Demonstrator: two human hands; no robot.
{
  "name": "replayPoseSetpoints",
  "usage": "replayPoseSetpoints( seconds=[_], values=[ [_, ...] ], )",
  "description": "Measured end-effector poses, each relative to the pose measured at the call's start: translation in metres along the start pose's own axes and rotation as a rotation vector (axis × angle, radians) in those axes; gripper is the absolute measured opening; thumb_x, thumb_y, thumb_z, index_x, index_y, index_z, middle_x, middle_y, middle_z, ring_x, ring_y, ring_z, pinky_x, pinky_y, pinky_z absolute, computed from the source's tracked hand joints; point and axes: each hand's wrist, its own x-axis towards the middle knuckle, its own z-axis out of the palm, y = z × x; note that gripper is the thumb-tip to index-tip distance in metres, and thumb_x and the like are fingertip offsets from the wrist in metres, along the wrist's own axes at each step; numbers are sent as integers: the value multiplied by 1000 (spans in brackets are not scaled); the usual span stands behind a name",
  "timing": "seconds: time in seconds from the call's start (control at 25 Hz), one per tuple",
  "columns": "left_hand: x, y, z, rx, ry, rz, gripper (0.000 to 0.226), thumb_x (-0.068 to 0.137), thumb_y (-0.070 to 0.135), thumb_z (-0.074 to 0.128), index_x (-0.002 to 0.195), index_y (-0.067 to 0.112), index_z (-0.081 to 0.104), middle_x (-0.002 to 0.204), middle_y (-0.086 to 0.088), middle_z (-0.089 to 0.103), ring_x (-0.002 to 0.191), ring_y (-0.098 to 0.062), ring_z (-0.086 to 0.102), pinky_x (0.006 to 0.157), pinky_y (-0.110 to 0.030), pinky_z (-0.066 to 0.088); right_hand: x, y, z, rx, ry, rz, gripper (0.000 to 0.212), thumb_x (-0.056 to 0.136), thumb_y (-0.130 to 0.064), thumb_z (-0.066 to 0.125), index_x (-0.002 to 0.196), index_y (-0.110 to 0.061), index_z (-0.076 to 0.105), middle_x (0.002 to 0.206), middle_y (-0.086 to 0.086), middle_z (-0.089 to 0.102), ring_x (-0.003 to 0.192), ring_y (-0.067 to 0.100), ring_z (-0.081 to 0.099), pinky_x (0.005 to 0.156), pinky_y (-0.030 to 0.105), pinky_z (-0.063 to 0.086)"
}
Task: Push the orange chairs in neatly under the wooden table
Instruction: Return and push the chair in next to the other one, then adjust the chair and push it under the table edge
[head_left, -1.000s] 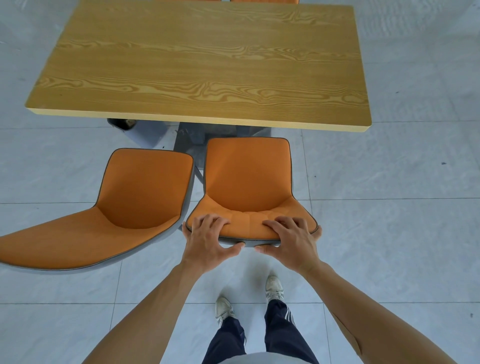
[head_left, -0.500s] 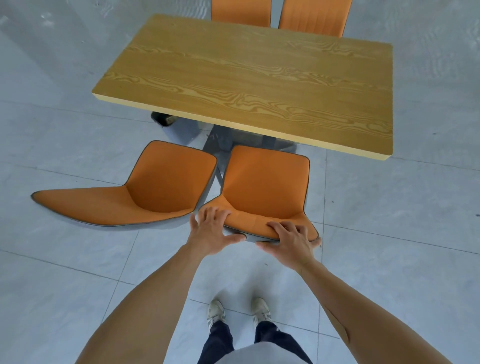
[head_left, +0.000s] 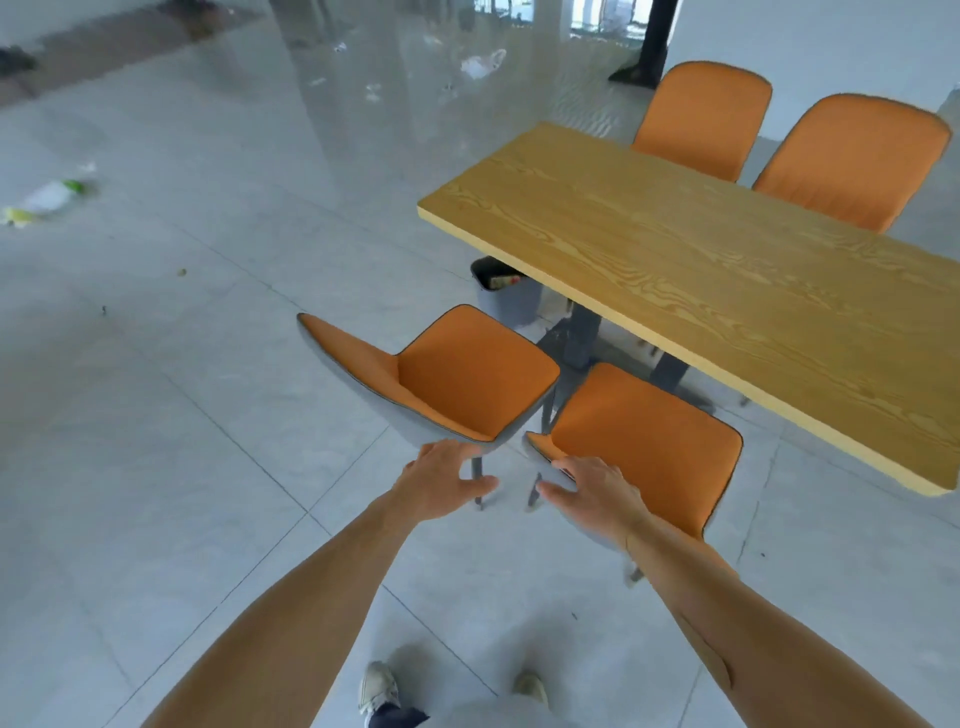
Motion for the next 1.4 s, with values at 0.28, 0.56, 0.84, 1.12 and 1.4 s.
replayPoseSetpoints(
  seconds=[0.28, 0.56, 0.84, 1.12, 1.4],
  values=[
    [-86, -148, -84, -165, 256, -243, 64, 85, 65, 55, 140, 36, 44, 150, 9, 40, 142, -15, 25, 113, -44, 30, 51, -175, 33, -123, -64, -387, 63, 91, -62, 47, 144, -27, 43, 148, -2, 45, 137, 24, 39, 108, 48, 38],
    [-123, -275, -160, -222, 269, -236, 59, 83, 66, 57, 135, 38, 50, 143, 11, 47, 138, -12, 32, 109, -35, 32, 76, -313, 74, -160, -5, -471, 51, 92, -59, 50, 130, -27, 56, 132, -6, 56, 124, 13, 49, 98, 30, 40],
    [-75, -326, -212, -174, 179, -110, 62, 80, 69, 55, 135, 39, 50, 144, 12, 46, 137, -12, 34, 112, -41, 32, 103, -354, 81, -52, 97, -419, 49, 92, -53, 54, 131, -23, 57, 133, -8, 58, 128, 11, 48, 104, 30, 40],
    [35, -311, -259, -147, 92, -11, 61, 82, 65, 58, 135, 35, 52, 145, 11, 46, 135, -10, 37, 111, -35, 34, 163, -336, 56, 47, 134, -248, 29, 81, -61, 44, 93, -39, 59, 100, -18, 63, 97, 10, 60, 79, 39, 55],
    [134, -287, -279, 37, -79, 141, 62, 84, 61, 60, 139, 37, 45, 148, 5, 43, 135, -16, 36, 109, -41, 37, 196, -304, 48, 75, 120, 48, 56, 88, -66, 46, 136, -36, 47, 143, -11, 47, 131, 17, 43, 105, 45, 41]
  ],
)
